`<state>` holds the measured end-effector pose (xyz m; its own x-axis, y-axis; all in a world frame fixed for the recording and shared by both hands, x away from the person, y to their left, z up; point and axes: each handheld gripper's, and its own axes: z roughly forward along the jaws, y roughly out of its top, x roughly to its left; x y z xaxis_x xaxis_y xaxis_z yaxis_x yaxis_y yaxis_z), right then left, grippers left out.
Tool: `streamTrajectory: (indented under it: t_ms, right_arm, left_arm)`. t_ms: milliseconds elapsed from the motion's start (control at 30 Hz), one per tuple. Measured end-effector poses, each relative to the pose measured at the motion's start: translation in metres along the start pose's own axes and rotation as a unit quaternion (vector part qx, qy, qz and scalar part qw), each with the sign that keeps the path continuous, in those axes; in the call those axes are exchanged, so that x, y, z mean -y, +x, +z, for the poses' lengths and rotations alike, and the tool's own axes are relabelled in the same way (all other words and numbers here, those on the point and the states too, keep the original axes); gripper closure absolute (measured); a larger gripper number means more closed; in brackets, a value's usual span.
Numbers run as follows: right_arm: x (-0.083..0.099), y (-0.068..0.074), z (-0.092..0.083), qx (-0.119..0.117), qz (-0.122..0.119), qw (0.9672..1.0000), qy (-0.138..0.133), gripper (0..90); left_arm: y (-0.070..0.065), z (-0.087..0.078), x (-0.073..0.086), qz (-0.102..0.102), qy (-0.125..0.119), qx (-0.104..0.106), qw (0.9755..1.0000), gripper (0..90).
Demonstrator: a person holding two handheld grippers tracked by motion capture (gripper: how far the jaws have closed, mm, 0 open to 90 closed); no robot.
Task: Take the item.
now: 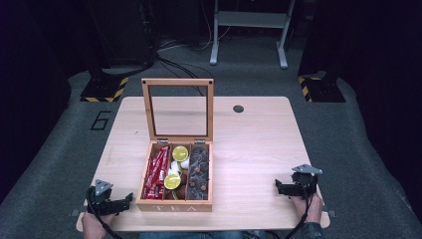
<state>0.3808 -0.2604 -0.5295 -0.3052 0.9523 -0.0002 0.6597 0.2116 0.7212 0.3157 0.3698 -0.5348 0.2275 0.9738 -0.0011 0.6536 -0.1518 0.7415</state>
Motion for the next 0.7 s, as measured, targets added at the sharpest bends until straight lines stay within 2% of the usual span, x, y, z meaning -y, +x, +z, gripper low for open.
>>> streamTrajectory:
  t_ms: [433,700]
  right_arm:
    - [-0.0014,-0.0022,0.0012,-0.009,-0.009,0.9999,0.006,0.0]
    - [-0.0012,-0.002,0.001,-0.011,-0.01,0.9999,0.005,0.4]
  left_arm:
    - [-0.0007,0.0001,-0.0001,-0.002,0.0,0.002,1.0,1.4]
    - [0.001,0.0002,-0.0016,0.009,0.005,0.005,0.9999,1.3]
